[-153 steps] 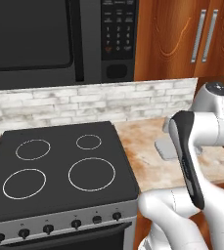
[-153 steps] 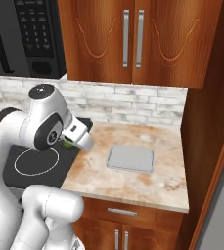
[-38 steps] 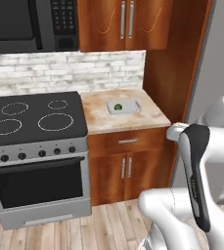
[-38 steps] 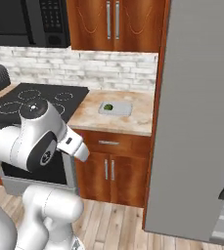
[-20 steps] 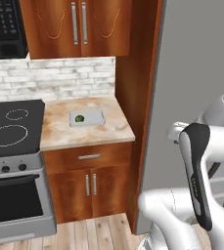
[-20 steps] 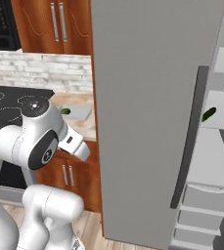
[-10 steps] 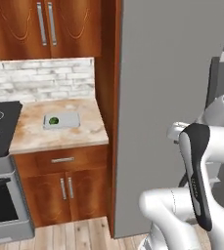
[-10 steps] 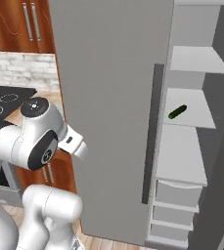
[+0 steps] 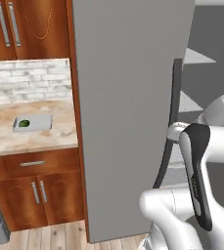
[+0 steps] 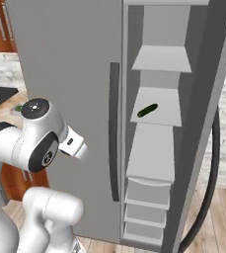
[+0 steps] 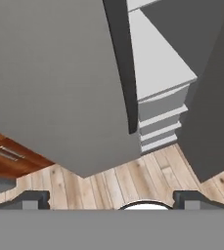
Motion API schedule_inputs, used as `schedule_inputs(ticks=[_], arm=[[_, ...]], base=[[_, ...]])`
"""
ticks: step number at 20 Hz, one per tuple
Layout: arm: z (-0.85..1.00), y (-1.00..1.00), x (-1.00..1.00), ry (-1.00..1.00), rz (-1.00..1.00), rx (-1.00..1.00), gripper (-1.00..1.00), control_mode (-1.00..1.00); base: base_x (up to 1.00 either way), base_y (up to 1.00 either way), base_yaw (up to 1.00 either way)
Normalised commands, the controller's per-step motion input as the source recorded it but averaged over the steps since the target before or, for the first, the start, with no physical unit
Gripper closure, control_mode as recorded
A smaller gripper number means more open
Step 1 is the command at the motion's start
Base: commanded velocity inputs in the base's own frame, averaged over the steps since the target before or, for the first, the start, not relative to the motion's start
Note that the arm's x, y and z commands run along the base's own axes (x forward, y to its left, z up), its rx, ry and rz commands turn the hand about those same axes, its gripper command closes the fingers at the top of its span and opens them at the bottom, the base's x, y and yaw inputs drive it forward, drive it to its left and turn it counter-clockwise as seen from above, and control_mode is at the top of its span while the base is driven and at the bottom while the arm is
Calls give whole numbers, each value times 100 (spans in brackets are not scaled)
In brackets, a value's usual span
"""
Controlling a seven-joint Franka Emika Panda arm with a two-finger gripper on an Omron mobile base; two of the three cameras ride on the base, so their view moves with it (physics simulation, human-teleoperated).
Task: Take the avocado and cucumber out of the freezer and place them in the tupperware container on the counter. Then put the tupperware containing the vegetables back in the freezer.
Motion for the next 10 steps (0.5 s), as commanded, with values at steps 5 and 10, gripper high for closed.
schedule_inputs(ticks=[5,10], arm=[[0,0,0,0,0,0,-100,100],[0,0,0,0,0,0,-100,100]], base=[[1,-57,0],[12,-54,0]])
